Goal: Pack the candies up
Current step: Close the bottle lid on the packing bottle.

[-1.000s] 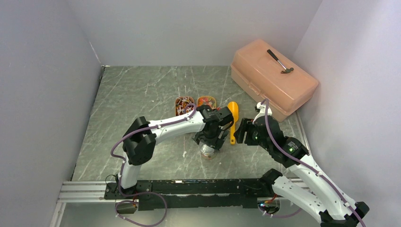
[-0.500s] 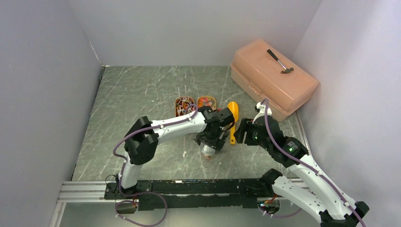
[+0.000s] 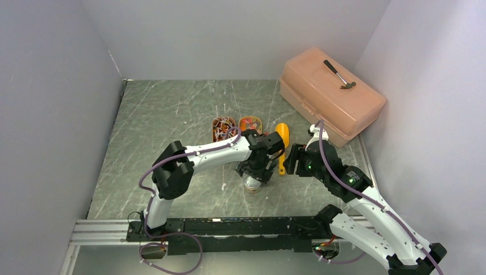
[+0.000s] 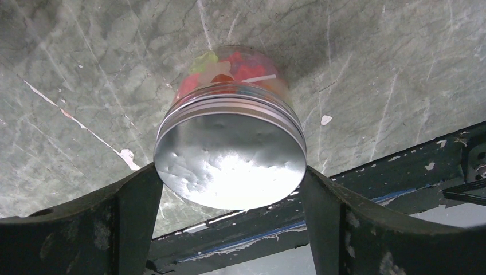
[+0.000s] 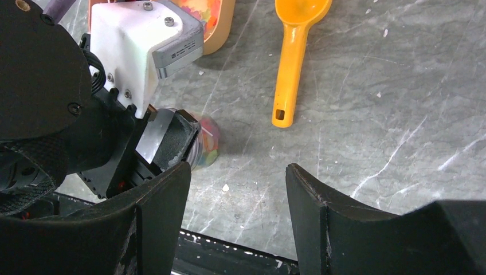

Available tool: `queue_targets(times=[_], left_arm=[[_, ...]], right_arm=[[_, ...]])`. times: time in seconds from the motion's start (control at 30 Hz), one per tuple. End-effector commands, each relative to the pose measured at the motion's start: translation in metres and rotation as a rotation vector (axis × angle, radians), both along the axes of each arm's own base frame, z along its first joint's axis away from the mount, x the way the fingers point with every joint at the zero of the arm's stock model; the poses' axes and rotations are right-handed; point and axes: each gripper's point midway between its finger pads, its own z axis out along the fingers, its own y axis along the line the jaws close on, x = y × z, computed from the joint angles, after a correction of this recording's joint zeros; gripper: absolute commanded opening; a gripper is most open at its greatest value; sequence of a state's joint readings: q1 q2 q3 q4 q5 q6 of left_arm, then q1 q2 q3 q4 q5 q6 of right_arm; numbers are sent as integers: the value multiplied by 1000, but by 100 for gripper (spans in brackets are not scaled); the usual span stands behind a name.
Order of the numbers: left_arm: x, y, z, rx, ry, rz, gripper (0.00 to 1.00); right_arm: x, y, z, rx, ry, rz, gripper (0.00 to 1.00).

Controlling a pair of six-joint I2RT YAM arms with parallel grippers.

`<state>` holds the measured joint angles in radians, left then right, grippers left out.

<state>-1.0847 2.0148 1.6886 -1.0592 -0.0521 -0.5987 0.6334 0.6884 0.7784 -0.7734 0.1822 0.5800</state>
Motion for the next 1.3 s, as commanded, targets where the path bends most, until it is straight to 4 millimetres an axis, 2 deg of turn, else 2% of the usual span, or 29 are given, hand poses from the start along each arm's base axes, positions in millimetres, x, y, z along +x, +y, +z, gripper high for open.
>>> queue_targets(times=[0.0, 0.1, 0.13, 0.17, 0.73, 1.27], left_arm=[[-2, -1, 2, 8, -9, 8, 79], [-2, -2, 3, 5, -13, 6, 83], [-3, -2, 3, 6, -13, 4, 90], [-3, -2, 3, 5, -14, 3, 93], [-4, -3, 16, -13, -44, -1, 93], [-10, 12, 23, -5, -63, 27, 93]], right_arm=[[6, 0, 4, 13, -26, -17, 66], [5, 0, 2, 13, -23, -18, 66], [5, 0, 3, 13, -24, -18, 66], [5, 0, 3, 15, -25, -17, 66], [5, 0, 7, 20, -33, -19, 66], [7, 1, 12, 19, -40, -18, 66]])
